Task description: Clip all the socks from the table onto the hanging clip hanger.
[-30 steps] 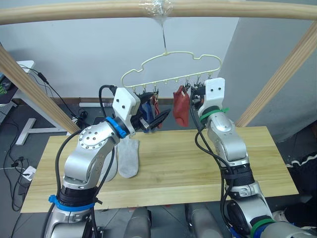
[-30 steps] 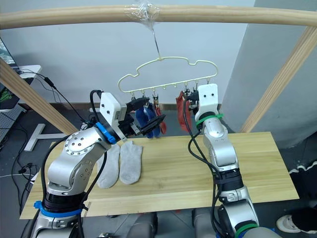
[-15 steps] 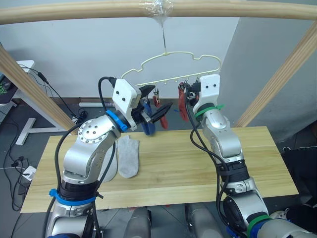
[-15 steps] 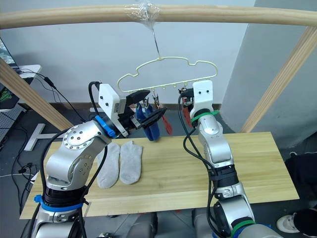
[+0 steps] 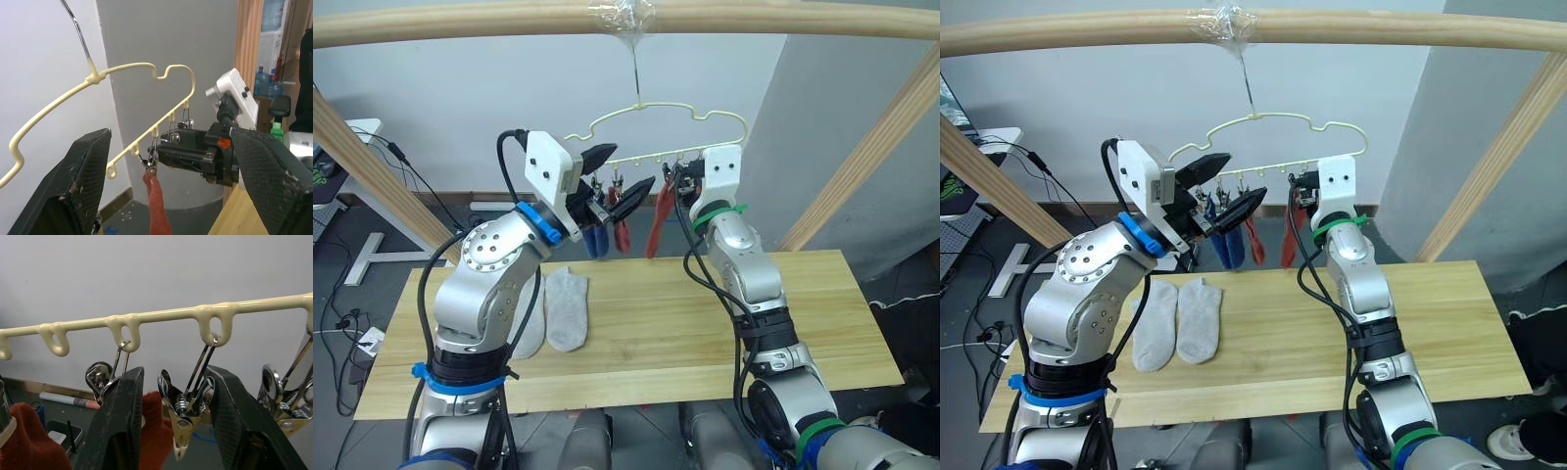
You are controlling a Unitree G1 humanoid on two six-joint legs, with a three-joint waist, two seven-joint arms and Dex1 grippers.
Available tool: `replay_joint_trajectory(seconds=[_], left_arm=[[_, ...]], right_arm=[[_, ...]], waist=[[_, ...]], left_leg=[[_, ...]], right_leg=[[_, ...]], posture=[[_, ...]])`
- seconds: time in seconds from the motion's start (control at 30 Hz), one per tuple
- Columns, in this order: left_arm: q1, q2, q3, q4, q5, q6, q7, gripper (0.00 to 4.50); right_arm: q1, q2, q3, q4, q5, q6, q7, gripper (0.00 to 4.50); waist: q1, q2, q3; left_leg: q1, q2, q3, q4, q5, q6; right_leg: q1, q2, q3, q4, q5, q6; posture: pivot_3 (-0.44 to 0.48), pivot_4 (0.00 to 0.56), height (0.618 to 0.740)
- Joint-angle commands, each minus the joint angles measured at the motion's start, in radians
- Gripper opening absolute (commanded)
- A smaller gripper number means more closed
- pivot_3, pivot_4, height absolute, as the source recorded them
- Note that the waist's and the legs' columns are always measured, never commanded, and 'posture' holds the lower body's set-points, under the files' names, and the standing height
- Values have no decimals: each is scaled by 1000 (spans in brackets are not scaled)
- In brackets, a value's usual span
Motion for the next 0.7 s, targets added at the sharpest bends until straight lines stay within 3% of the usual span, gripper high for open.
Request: replay_joint_trajectory(seconds=[0.03, 0.33, 0.43, 0.53, 0.63, 0.7], left_arm=[[1, 5, 7, -28, -10, -2, -1, 4036], [2, 3, 6, -41, -20, 6, 0, 4036], [1, -2, 4, -49, -22, 11, 4, 4036], [7, -4, 1, -55, -22, 13, 8, 4036], [17, -10, -4, -61, -20, 14, 12, 4036], [52, -16, -18, -84, -18, 31, 24, 4036]], right_arm=[[-30, 8, -12, -25, 11, -27, 0, 1944], [-31, 12, -21, -26, 15, -30, -3, 1944], [-32, 12, -25, -26, 15, -33, -5, 1352], [-33, 10, -26, -25, 14, -34, -3, 443], [-32, 6, -27, -23, 14, -34, -2, 14], [-28, -1, -31, -32, 18, -28, 5, 14]], waist=[[0, 0, 0], [0, 0, 0], [0, 0, 0], [0, 0, 0], [0, 0, 0], [0, 0, 0]], left_leg=[[0, 0, 0, 0, 0, 0], [0, 0, 0, 0, 0, 0], [0, 0, 0, 0, 0, 0], [0, 0, 0, 0, 0, 0], [0, 0, 0, 0, 0, 0], [0, 0, 0, 0, 0, 0]], right_leg=[[0, 0, 0, 0, 0, 0], [0, 0, 0, 0, 0, 0], [0, 0, 0, 0, 0, 0], [0, 0, 0, 0, 0, 0], [0, 0, 0, 0, 0, 0], [0, 0, 0, 0, 0, 0]], posture=[[81, 242, 740], [83, 234, 740], [82, 232, 740], [82, 232, 740], [82, 232, 740], [72, 237, 740]])
